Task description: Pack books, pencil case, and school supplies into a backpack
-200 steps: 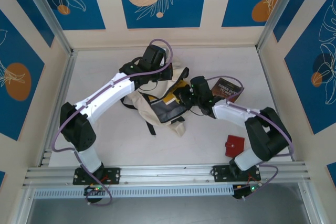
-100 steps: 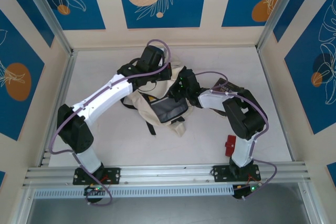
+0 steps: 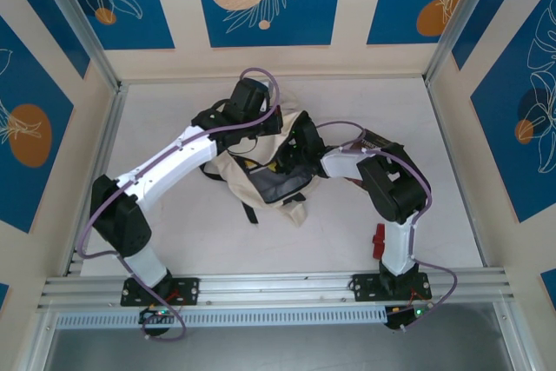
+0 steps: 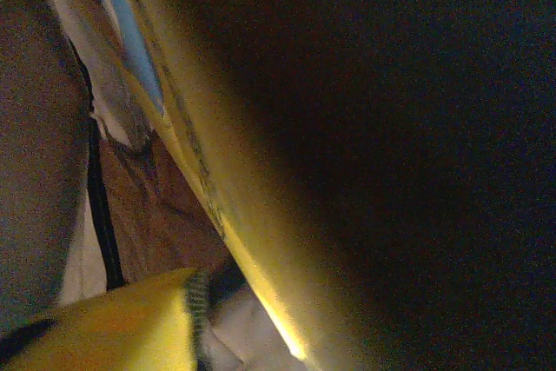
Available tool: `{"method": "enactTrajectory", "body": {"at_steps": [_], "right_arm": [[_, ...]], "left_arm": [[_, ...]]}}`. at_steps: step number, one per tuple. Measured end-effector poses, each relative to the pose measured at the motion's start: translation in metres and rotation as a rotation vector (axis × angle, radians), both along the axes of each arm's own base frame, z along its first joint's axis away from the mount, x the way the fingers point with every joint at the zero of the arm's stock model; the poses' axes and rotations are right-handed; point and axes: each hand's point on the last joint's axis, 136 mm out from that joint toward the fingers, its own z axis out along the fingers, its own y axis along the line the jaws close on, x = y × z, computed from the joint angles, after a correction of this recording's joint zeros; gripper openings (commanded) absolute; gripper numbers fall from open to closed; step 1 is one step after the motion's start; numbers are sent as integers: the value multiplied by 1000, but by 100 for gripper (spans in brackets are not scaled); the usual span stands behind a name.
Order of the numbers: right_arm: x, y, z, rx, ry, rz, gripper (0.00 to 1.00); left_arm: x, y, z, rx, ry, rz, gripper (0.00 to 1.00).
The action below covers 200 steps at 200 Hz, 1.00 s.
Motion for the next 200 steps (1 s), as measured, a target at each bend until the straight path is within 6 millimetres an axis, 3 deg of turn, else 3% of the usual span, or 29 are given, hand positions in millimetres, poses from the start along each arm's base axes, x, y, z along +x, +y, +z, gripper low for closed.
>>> {"method": "enactTrajectory", "body": {"at_steps": [26,73,115,126,147,161,175,200], "right_arm": [[-6,-4,10,-17,0,14,71],[-30,-23,45,-38,-54,33,67],[-60,-47,34,-130,-46,41,58],[-70,-58,28,-173,-48,40,57],[-85,-83,23,-270,-60,15,57],[-92,-102,26,-339,-85,-14,58],[-94,-123,33,-405,-118,-55,63],[-89,-166,45,-488,-154,-158,64]], "left_arm": [[1,2,1,-4,-5,4,0],[5,11,1,-5,-9,25,0],[9,22,-10,6,10,46,0],[9,25,-14,4,20,49,9],[12,31,-17,-5,34,58,44],[15,34,-16,-13,33,67,62],[17,35,-14,-24,32,73,70],[14,31,-13,-31,33,37,72]]}}
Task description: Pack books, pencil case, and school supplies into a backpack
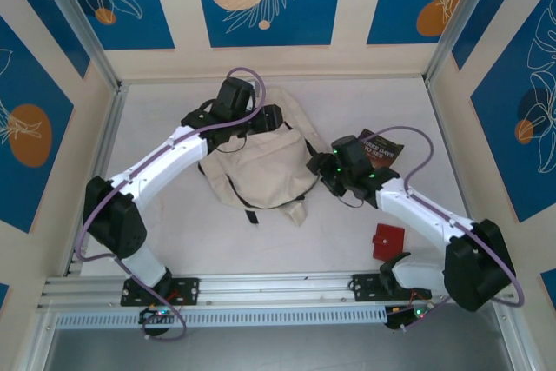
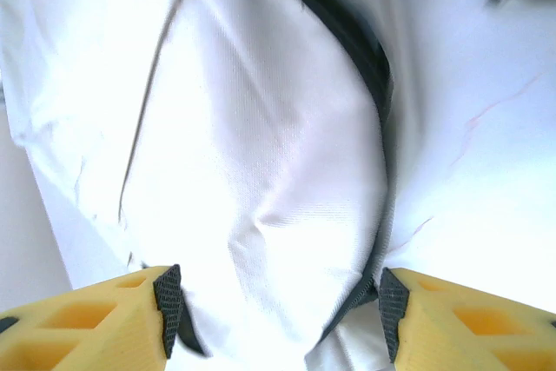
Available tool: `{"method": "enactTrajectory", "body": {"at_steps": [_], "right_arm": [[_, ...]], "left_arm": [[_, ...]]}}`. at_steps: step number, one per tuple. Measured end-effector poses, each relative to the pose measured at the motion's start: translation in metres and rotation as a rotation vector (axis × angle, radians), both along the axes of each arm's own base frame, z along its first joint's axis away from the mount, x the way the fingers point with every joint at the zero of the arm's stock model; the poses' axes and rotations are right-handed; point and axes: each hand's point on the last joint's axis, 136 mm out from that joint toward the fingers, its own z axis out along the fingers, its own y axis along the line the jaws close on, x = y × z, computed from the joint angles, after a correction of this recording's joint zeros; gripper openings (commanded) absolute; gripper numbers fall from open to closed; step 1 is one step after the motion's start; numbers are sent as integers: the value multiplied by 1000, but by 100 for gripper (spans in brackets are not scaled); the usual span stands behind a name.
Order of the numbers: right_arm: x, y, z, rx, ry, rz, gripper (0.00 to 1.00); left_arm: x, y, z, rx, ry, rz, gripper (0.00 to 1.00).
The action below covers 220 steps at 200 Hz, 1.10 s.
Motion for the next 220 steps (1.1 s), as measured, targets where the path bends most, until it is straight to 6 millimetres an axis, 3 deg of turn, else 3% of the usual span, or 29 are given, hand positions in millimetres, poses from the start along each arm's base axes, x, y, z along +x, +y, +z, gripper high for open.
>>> {"method": "enactTrajectory", "body": {"at_steps": [44,68,83,106,135,172,202,220], "right_arm": [[16,-76,-15,-92,42,-157,70],[30,-106,-24,-143,94,-176,70],[49,-117,-28,-183,127,-163,70],[76,-120,-37,-236,152,-113,68],[98,-120,-54,-296,212,-39,68],[125,-116,-75,-353,278,50,70],[125,-112,-92,-382,337,113,70],[124,-110,-92,-395,347,135,69]], "left_arm": [[-2,-26,-4,-4,12,-89,70],[-3,-57,-21,4,43,-148,69],[-5,-76,-39,15,74,-182,67],[-9,-96,-68,34,132,-221,65],[-19,-104,-97,66,208,-225,64],[-27,-103,-104,76,241,-216,67],[-30,-97,-113,93,264,-200,69],[-31,-95,-113,96,267,-195,70]]}}
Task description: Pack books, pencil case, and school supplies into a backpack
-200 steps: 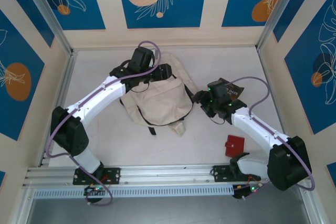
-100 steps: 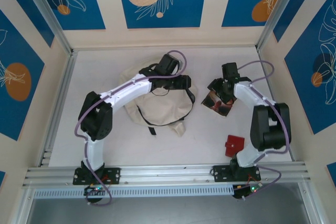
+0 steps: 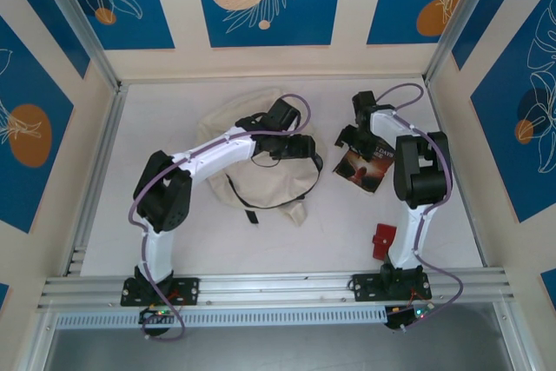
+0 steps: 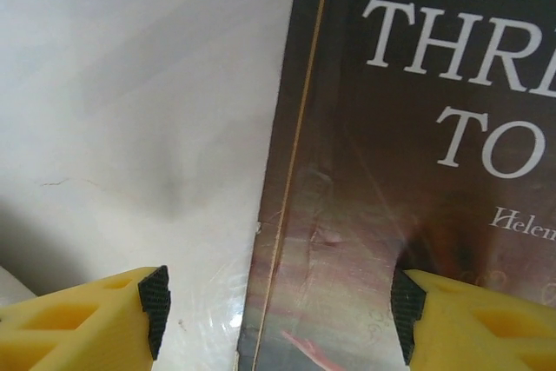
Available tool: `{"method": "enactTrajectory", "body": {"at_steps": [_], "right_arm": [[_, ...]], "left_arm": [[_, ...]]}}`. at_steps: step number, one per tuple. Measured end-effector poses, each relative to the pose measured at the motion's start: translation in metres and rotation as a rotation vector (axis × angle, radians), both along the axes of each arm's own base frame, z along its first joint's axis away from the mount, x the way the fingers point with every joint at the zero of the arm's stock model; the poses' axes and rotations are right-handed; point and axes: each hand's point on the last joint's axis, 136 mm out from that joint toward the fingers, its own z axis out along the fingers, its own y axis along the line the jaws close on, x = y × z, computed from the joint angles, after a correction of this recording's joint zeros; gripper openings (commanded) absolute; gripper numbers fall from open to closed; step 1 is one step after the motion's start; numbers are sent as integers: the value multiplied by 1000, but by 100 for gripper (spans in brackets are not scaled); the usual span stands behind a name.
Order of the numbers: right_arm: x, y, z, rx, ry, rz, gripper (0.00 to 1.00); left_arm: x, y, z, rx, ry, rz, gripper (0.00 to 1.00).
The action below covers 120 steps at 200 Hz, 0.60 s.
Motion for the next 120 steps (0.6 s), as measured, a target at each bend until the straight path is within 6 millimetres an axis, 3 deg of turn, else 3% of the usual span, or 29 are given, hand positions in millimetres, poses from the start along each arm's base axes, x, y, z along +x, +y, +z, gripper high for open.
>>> {"method": "enactTrajectory", "body": {"at_steps": [14,50,120], "right_arm": [[-3,2,-1,-11,10,20,65],[-15,9,-4,-4,22,51,67],[-71,27,-3,118,50,86,67]], "left_arm": [[0,2,4,0,-5,7,71],[2,5,15,-6,-29,23,73],[2,10,16,9,-38,40,76]]}}
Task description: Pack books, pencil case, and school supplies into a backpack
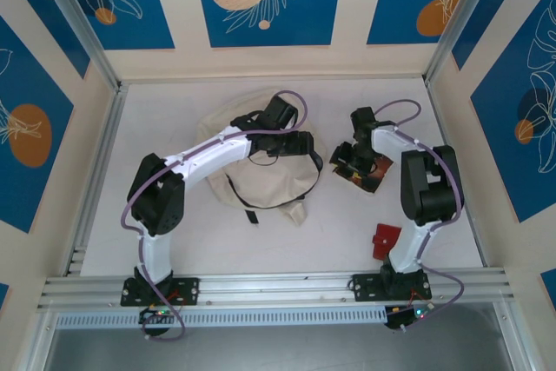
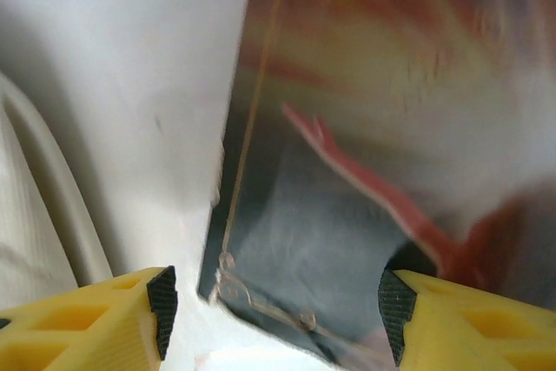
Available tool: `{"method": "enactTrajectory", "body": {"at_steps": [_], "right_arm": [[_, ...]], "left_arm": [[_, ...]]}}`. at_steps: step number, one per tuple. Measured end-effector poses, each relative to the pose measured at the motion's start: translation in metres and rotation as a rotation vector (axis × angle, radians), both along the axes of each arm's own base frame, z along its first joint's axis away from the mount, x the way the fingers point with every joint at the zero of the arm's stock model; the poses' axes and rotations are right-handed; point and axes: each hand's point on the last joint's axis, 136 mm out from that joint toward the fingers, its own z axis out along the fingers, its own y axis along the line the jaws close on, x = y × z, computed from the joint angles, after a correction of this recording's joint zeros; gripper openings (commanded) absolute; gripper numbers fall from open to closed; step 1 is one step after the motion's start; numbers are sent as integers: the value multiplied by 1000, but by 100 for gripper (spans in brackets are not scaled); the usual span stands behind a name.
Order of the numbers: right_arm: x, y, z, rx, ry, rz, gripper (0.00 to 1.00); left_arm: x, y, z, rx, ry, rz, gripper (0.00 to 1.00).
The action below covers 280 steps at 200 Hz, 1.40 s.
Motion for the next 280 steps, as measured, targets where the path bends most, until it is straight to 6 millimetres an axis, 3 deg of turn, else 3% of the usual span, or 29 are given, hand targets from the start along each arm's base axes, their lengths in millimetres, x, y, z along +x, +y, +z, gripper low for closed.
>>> {"method": "enactTrajectory", "body": {"at_steps": [33,53,89,109,131,171,204,243,280], "right_arm": [[-22,-4,7,21,22,-15,66],[-22,-17,18,21,5,-62,66],[-8,-74,38,-10,-73,-251,66],[-5,-104,36,-25,-78,-352,63],[-4,-124,25,-27,-53,-414,60],[-1,-126,4,-24,8,-397,57],[3,-125,-3,-19,20,-379,46],[5,-123,-5,-4,23,-361,41],[6,-122,-4,0,17,-344,21]], "left_arm": [[0,1,-1,4,2,1,76],[0,1,-1,5,2,2,77],[1,3,-2,15,-6,12,80],[2,4,-2,18,-7,13,82],[2,4,-2,18,-7,13,86],[1,4,-3,19,-6,12,90],[0,5,-6,29,-6,2,96],[-5,10,-1,28,-16,-5,98],[-5,10,6,19,-28,-8,98]]}}
